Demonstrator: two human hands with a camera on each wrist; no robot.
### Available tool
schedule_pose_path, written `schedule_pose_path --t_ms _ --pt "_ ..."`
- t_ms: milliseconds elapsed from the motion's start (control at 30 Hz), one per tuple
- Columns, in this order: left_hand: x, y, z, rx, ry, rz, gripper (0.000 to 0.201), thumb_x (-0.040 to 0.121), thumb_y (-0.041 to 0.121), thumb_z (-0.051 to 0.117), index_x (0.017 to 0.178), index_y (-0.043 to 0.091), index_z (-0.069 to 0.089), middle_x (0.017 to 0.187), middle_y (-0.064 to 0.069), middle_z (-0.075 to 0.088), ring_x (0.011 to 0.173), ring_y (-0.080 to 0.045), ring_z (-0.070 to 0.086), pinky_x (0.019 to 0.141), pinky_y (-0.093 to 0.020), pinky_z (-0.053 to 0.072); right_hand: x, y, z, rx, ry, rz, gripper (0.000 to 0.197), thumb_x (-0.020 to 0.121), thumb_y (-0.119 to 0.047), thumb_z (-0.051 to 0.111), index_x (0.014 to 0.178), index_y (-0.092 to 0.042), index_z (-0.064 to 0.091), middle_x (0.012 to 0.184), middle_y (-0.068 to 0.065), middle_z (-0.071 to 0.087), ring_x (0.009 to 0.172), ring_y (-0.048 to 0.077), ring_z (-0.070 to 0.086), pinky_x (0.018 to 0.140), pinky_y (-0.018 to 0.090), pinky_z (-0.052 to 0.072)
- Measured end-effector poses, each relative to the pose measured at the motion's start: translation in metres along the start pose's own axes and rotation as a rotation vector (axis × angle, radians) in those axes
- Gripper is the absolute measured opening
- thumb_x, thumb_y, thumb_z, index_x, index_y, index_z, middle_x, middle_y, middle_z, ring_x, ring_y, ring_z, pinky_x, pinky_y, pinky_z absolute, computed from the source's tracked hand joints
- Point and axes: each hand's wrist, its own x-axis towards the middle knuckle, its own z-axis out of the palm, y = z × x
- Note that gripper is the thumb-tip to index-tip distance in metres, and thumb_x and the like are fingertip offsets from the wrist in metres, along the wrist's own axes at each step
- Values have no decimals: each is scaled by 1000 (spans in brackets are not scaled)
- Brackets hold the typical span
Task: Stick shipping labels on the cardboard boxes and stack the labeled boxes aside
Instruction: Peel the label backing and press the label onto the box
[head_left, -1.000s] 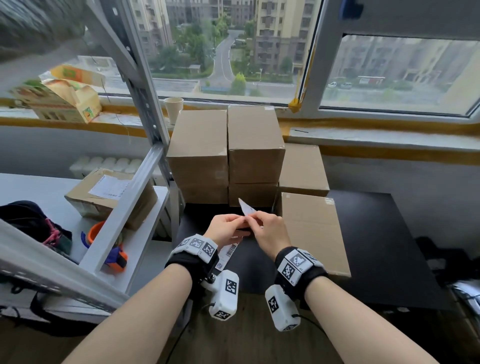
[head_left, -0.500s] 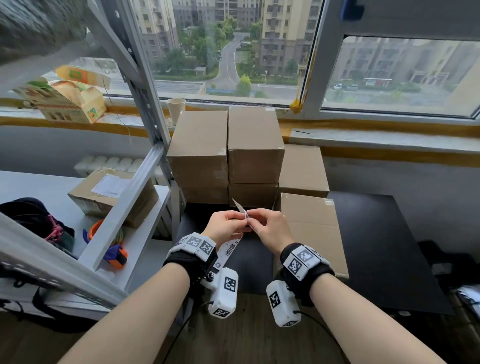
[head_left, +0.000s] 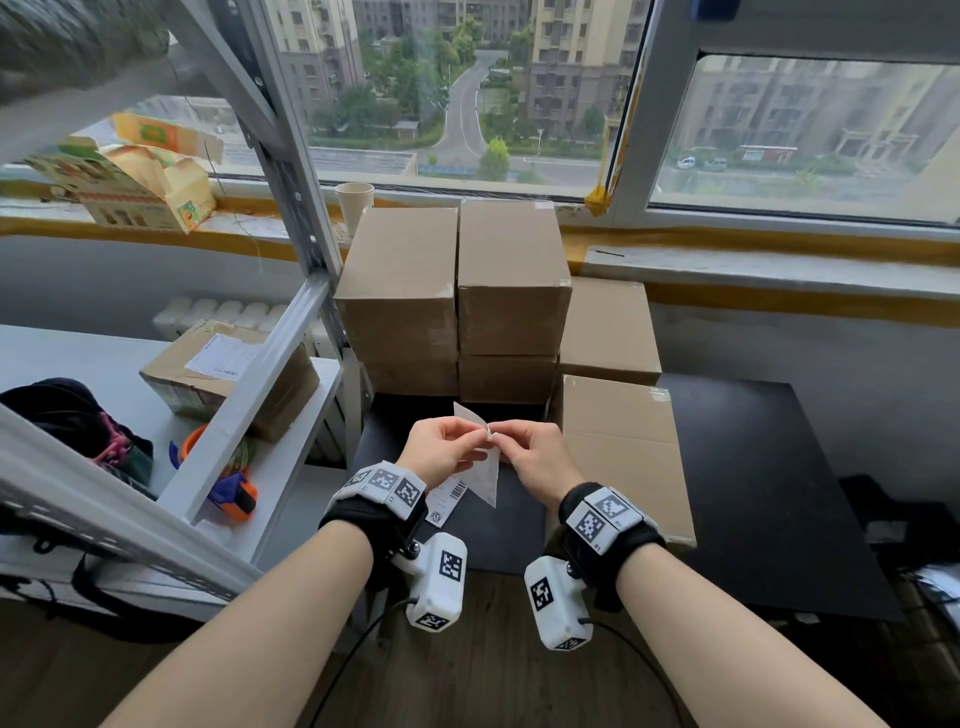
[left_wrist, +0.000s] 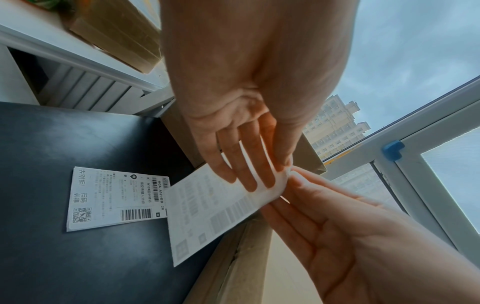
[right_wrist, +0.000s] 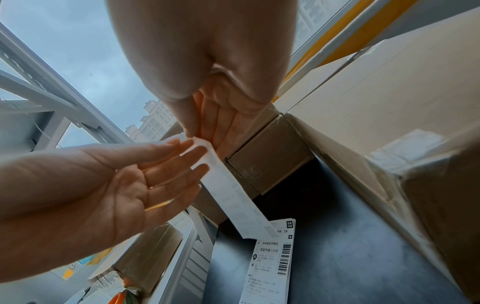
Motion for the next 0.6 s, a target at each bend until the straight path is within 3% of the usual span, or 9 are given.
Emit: schedule_pose_path --t_ms 233,600 --pt "0 1 3 11 28 6 9 90 11 61 90 4 66 79 -7 66 72 -13 64 68 -20 49 -2 0 2 45 -32 19 22 93 -18 56 109 -12 70 105 5 71 100 18 65 93 43 53" --pt "-2 2 5 13 47 -20 24 90 16 61 101 -5 66 82 -7 66 75 -14 62 70 -22 48 -5 -4 3 109 -9 30 19 93 -14 56 104 -7 71 99 9 70 94 22 67 86 40 57"
